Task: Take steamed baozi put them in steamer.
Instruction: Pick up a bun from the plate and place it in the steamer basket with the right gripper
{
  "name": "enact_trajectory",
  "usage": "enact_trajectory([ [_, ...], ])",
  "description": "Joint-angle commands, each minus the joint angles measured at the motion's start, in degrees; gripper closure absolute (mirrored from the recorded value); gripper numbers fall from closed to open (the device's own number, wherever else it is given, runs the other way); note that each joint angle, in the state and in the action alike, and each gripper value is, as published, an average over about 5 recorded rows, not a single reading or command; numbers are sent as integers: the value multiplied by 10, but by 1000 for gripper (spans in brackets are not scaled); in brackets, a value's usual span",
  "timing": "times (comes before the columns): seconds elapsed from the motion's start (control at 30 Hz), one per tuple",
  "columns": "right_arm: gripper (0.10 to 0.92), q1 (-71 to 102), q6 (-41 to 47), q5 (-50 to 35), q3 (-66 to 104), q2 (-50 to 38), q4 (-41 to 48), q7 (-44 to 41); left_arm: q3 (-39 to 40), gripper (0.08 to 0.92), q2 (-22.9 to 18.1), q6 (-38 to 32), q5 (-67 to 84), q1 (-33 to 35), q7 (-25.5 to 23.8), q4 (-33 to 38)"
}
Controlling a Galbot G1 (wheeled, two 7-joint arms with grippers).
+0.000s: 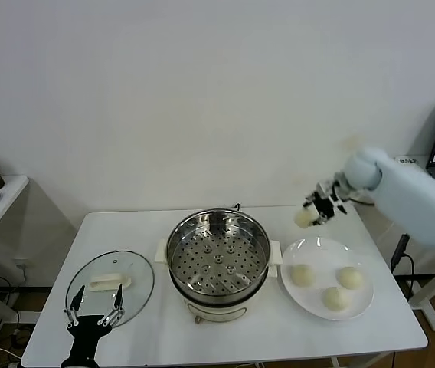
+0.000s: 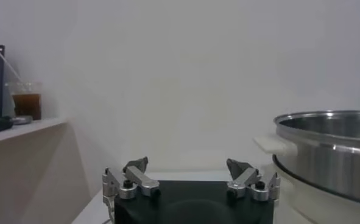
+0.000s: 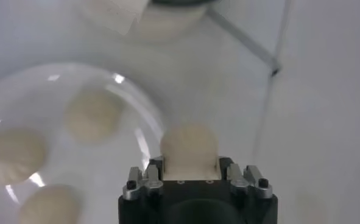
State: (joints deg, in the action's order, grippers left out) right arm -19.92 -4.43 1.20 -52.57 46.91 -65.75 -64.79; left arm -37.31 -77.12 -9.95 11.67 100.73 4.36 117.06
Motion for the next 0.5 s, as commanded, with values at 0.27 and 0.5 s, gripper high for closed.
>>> enact_trajectory([
  [0.27,474,-168,-86,-146,-181,189,-58,14,-20,177,0,0,9,-3,-1,6],
  [0.5,471,-122,-207,-76,-210,257,-19,11,-36,177,0,-1,8,5,-1,11],
])
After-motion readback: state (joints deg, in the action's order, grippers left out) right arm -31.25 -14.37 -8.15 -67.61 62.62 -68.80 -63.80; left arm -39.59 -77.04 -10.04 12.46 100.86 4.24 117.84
